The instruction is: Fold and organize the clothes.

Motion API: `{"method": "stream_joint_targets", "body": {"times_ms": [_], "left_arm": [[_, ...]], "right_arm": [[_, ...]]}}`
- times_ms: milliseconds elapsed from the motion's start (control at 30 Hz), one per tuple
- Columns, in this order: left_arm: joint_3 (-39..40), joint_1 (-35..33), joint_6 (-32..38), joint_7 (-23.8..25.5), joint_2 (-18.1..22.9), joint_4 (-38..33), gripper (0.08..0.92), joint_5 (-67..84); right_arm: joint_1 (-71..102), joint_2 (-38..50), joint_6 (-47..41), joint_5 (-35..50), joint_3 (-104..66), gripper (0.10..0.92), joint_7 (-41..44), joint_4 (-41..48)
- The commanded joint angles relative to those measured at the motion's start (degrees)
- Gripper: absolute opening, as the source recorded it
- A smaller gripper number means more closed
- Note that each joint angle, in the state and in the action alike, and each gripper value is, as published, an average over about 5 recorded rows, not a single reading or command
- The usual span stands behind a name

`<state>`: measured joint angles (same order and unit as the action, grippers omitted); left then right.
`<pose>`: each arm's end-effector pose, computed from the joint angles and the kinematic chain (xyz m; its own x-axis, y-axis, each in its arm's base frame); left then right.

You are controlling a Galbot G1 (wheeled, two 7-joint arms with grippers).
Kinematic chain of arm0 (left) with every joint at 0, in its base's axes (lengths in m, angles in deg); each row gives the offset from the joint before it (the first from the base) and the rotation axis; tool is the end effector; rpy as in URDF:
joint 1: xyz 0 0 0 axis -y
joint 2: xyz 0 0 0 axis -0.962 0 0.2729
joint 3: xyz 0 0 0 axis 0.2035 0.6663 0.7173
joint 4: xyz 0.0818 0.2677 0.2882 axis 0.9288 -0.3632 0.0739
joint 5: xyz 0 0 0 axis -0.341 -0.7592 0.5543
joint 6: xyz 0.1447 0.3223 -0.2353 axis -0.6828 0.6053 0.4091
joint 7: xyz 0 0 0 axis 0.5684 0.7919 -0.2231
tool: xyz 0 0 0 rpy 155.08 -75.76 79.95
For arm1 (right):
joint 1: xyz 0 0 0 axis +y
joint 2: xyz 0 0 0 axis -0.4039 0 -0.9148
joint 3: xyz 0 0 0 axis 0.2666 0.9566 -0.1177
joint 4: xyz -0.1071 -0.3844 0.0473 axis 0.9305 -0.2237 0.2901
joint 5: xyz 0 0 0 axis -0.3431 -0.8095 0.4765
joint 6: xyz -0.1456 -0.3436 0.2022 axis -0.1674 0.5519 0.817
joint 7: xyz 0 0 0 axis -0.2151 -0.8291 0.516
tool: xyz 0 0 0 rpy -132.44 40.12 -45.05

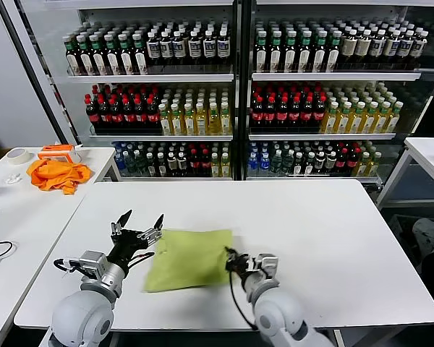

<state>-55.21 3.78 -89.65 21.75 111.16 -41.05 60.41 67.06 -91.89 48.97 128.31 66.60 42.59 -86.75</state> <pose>0.3171 0.0519 -0.2522 -0.9735 0.1583 0.1652 0.1643 0.9861 0.0236 0.3526 0.1063 -0.3031 -0.8191 -0.3359 0.4651 -0.2181 0.9321 0.2891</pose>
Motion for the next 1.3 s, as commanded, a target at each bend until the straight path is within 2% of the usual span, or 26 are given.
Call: {"method": "stream_joint_targets", "body": {"times_ms": [33, 333, 567, 733, 867, 1067, 1300], "left_arm": [[0.23, 0.04, 3.25, 1.93, -0.07, 2.33, 0.823, -2.92], [0.89, 0.07, 6.33, 3.48, 0.42, 4.98, 0.823, -6.09], [0.72, -0.20, 7.50, 4.28, 0.22, 5.36, 0.823, -6.91], [0.59, -0.13, 7.89, 4.29, 0.35, 6.19, 0.823, -7.41], [0.75, -0.26, 9.51, 4.36, 0.69, 7.13, 0.822, -9.66], [0.44, 0.04, 11.69, 4.44, 0.69, 9.37, 0.823, -12.15], [0.70, 0.74, 11.87, 4.46, 0.88, 10.39, 0.823, -12.29]], "right_arm": [[-0.67, 8.46, 0.08, -14.62, -9.51, 0.106, 14.45, 0.57], [4.87, 11.87, 0.16, -10.40, -16.39, 0.106, 15.30, 1.29], [9.13, 10.79, 0.13, -10.31, -17.23, 0.114, 11.82, -4.20], [9.35, 10.70, 1.06, -10.68, -18.39, 0.231, 12.34, -5.33], [8.45, 9.83, 5.67, -11.49, -18.18, 0.335, 12.32, -5.13], [6.20, 7.86, 13.43, -21.66, -18.19, 0.508, 12.99, -3.14], [4.73, 7.11, 18.56, -27.35, -19.88, 0.708, 13.76, -0.10]]}}
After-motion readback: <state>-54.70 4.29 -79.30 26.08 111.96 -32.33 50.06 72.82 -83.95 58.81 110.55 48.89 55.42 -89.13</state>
